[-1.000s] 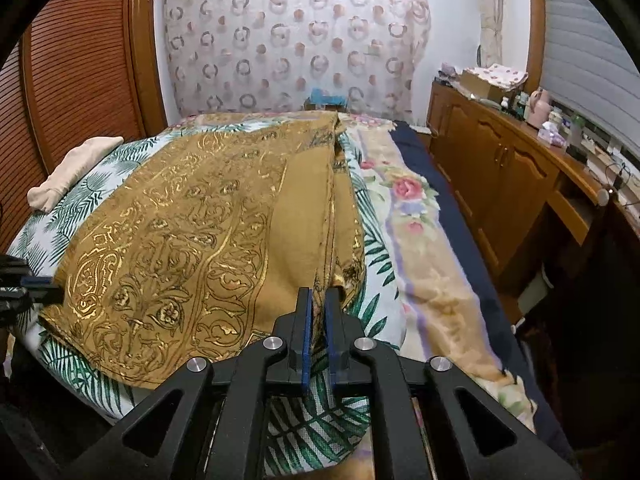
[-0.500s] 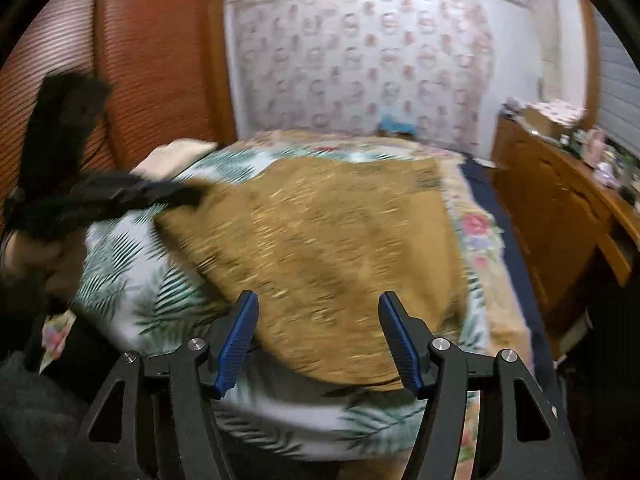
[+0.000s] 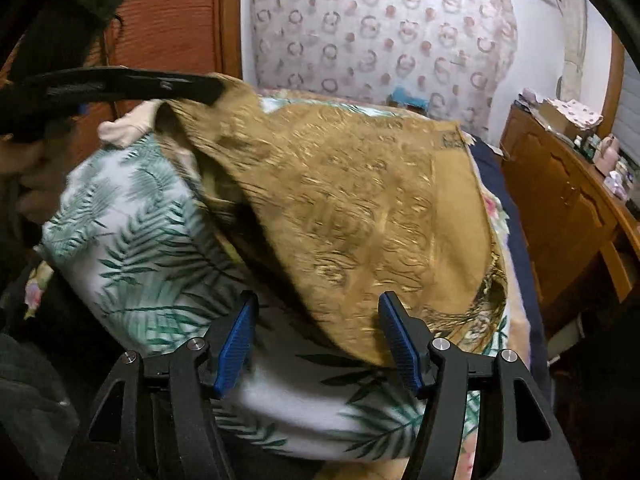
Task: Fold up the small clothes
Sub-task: 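Grasp the shirt end with the left gripper while the right gripper lifts the other end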
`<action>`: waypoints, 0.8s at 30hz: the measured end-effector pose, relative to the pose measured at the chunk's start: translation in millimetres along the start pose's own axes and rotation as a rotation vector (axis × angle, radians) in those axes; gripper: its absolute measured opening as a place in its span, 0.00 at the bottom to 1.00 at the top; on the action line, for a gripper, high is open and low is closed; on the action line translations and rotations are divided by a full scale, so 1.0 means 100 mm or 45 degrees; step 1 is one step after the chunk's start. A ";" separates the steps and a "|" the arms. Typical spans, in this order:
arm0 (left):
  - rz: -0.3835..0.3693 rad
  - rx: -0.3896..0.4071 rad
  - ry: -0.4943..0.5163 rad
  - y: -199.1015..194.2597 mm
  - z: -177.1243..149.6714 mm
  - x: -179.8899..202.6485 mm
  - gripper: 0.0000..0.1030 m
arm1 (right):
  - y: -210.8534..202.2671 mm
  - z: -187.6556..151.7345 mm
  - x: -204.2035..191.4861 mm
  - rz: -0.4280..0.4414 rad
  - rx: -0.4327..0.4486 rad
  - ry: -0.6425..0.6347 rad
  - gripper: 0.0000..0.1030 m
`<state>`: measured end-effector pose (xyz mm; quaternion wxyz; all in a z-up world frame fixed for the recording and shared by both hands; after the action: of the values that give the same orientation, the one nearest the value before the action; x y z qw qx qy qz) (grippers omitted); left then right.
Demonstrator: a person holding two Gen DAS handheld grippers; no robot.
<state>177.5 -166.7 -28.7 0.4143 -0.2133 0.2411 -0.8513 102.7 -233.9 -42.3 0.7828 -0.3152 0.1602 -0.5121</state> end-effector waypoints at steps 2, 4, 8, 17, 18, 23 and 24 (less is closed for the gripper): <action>0.001 0.002 0.001 0.00 0.00 0.00 0.06 | 0.03 0.05 0.06 0.024 0.002 0.004 0.40; 0.005 0.004 0.003 -0.01 0.00 0.00 0.06 | 0.04 0.10 0.05 0.040 0.011 -0.012 0.21; 0.040 0.010 0.012 -0.02 0.01 -0.02 0.06 | 0.02 0.25 0.04 0.008 0.052 -0.062 0.06; 0.071 0.035 -0.009 -0.12 0.14 -0.22 0.06 | -0.13 0.67 0.14 -0.032 0.202 -0.064 0.05; 0.073 0.037 -0.016 -0.12 0.16 -0.27 0.06 | -0.13 0.71 0.15 -0.036 0.213 -0.072 0.05; 0.088 0.037 -0.046 -0.10 0.20 -0.45 0.06 | -0.01 1.06 0.13 -0.053 0.257 -0.142 0.05; 0.091 0.036 -0.052 -0.09 0.21 -0.50 0.06 | 0.04 1.12 0.14 -0.055 0.264 -0.160 0.05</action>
<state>212.3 -126.6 -15.0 0.4523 -0.2158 0.2280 -0.8348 175.3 -208.3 39.8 0.8083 -0.2676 0.0501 -0.5220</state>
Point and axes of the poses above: each gripper's, at about its wrist camera, not at the fingertips, and y roughly the way its jaws point, x to its right, z to its top, the point moved 2 cm from there along y, roughly the way its jaws point
